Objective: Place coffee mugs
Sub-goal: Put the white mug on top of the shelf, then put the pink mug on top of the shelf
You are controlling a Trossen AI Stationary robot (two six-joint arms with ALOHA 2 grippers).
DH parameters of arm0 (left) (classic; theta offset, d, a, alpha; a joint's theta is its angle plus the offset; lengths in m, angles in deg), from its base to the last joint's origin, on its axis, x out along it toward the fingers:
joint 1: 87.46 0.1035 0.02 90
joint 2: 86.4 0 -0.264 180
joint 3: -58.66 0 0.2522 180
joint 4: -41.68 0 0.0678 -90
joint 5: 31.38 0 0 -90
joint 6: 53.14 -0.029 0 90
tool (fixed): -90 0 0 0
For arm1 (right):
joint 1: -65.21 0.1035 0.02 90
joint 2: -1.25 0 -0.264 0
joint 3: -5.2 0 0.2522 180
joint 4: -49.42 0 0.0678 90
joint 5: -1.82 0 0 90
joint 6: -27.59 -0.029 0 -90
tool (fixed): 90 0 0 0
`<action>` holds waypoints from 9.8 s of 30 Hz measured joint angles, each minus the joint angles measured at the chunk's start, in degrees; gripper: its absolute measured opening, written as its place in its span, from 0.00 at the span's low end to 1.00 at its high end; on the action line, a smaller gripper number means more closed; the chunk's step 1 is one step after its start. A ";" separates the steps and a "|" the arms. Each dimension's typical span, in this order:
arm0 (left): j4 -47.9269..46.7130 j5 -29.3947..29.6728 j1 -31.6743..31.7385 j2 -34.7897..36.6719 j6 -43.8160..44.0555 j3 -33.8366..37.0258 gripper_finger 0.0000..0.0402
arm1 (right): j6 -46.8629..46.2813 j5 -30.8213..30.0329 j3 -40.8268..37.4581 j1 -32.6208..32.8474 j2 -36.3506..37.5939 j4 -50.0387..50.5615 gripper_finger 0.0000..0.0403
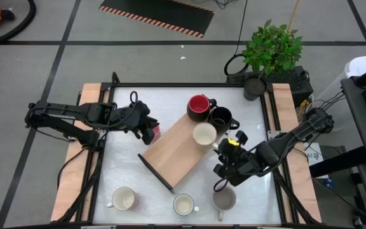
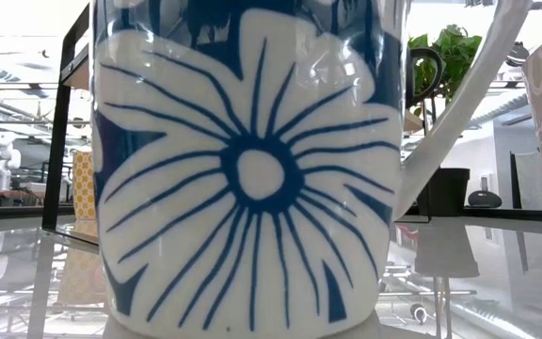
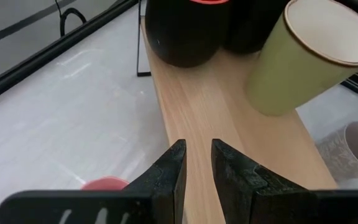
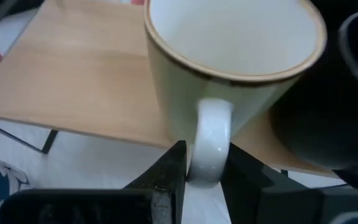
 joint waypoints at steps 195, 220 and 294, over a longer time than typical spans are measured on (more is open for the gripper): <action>-2.56 -22.44 19.37 3.65 -27.06 27.78 0.48 | -0.98 18.82 -5.62 -0.76 21.27 3.72 0.50; -5.36 -24.62 23.84 -2.60 -36.98 19.82 0.43 | -1.53 23.75 -5.62 -0.76 21.31 5.34 0.50; -3.12 -17.17 24.70 -10.11 -8.86 12.07 0.48 | -1.66 18.95 -5.64 -0.31 21.40 9.31 0.50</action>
